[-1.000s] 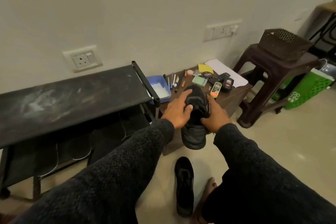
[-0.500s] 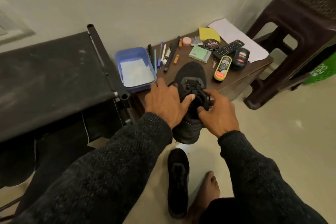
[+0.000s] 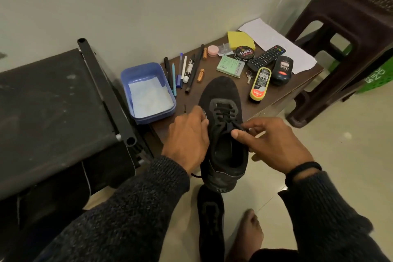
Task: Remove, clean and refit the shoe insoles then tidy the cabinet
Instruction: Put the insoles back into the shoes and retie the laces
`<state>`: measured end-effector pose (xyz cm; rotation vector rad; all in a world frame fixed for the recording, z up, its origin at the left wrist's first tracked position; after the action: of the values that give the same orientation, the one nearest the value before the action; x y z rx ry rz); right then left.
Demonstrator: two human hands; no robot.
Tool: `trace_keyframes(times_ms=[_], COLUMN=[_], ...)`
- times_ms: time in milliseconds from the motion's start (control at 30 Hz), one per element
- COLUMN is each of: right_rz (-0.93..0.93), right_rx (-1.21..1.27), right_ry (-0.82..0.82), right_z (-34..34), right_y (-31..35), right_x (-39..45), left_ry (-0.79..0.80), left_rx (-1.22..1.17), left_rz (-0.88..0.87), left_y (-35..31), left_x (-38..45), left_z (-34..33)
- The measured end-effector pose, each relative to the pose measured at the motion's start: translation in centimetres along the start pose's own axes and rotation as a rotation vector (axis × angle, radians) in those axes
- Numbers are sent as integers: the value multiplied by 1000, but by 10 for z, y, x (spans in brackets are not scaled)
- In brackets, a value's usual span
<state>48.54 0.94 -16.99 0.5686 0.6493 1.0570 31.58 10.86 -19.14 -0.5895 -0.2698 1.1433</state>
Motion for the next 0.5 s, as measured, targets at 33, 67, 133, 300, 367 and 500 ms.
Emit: trace_keyframes(times_ms=[33,67,133,300,367,500], right_rz=[19,34,47,37,-16,125], right_rx=[-17,-32,-31,264,396,167], right_ry=[-14,-49,-126,-136,-123,-99], right_z=[-2,-3,-6,-18,-13,-3], right_y=[0,2,5,14,12,4], right_x=[4,7,14,25,30,44], left_ry=[-20,-25,-7,-29,-11,37], left_rx=[-59,-96,-128,-181,-176,-143], left_rz=[-52,-91,-121,-112,-128,-130], left_y=[-1,-1,0,4,3,0], left_x=[4,8,14,25,28,32], left_z=[0,2,7,24,26,22])
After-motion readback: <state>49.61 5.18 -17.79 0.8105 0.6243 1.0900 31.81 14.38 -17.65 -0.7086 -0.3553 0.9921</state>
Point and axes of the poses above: each hand's wrist, its own x-axis towards the middle knuckle, its own z-axis out of the back of the hand, y = z × x, the point moved 2 cm from there along x, towards the middle knuckle, and after that the axes turned 9 degrees about z, right-handed, at the moved point
